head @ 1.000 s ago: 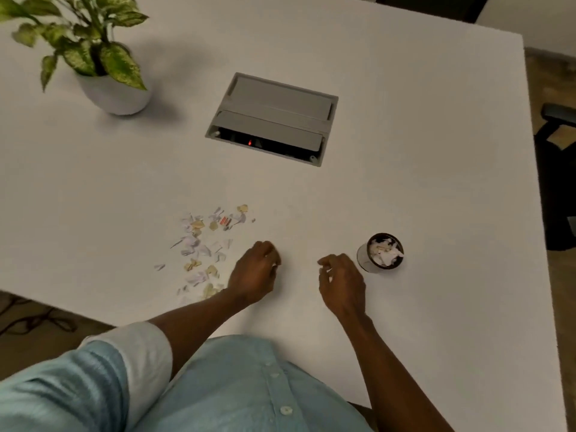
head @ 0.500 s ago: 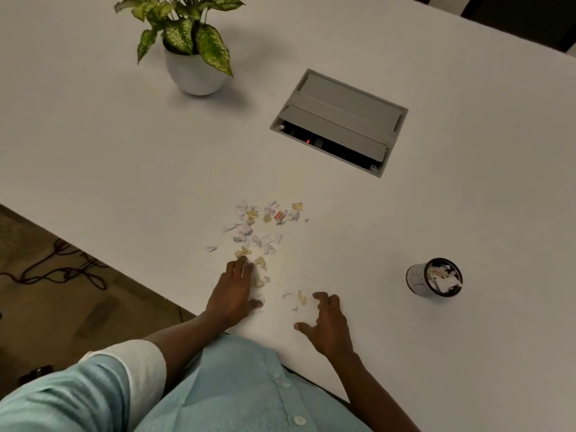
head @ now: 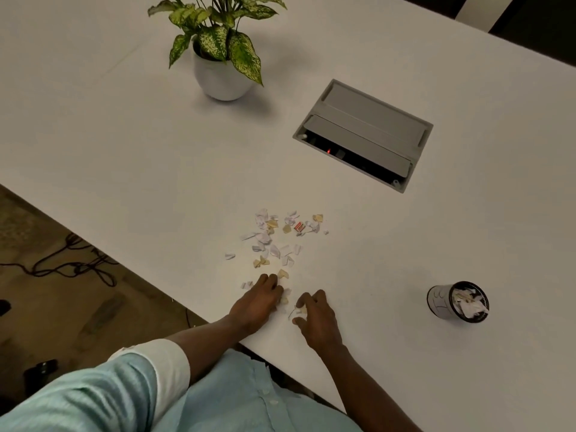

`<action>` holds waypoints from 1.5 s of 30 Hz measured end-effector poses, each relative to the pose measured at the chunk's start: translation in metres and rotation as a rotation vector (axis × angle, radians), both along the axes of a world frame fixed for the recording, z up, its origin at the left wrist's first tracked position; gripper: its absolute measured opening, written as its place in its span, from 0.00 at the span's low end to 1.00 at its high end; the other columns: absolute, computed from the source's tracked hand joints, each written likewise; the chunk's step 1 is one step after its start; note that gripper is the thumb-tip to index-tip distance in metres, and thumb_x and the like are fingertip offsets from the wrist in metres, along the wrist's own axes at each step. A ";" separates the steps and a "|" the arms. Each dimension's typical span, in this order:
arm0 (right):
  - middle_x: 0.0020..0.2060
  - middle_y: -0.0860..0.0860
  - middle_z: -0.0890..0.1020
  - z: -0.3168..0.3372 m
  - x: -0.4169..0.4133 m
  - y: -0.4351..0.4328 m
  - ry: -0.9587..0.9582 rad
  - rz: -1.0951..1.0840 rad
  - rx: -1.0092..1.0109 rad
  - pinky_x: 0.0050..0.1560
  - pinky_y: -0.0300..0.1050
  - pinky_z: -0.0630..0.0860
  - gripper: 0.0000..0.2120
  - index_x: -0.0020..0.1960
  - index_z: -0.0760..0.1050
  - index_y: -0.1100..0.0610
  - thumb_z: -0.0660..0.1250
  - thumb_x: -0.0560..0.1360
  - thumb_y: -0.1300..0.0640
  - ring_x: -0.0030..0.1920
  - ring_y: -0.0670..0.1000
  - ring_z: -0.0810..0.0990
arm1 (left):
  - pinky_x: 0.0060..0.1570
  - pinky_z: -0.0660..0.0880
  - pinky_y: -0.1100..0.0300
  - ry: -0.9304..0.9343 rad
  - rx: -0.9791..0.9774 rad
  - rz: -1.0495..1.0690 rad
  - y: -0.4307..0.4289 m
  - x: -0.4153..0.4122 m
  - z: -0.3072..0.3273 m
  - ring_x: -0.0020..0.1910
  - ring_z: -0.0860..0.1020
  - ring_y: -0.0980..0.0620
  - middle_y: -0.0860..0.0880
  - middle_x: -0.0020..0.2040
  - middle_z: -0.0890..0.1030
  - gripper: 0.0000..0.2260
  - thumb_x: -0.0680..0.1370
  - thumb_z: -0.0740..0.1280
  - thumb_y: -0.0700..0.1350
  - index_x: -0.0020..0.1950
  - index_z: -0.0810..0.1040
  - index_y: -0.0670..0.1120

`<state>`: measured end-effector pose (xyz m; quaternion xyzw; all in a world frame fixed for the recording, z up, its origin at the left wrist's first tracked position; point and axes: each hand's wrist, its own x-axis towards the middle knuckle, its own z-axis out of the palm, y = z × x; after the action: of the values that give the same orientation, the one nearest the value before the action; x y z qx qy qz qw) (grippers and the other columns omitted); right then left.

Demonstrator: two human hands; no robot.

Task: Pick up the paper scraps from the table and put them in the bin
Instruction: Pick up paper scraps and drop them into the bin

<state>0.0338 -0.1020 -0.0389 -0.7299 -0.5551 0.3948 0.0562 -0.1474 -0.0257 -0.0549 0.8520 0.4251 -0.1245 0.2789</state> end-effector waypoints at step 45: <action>0.45 0.56 0.86 0.079 0.258 -0.058 -0.189 -1.212 0.384 0.47 0.49 0.83 0.08 0.47 0.85 0.59 0.72 0.70 0.67 0.46 0.58 0.86 | 0.42 0.76 0.53 -0.574 -0.146 -0.019 -0.013 0.356 0.092 0.42 0.80 0.47 0.46 0.45 0.84 0.06 0.72 0.72 0.34 0.47 0.82 0.42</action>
<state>0.2913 -0.1602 0.0399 -0.9227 -0.1074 0.1205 0.3500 0.2084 -0.0391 0.0376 0.8340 0.3110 0.0886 0.4471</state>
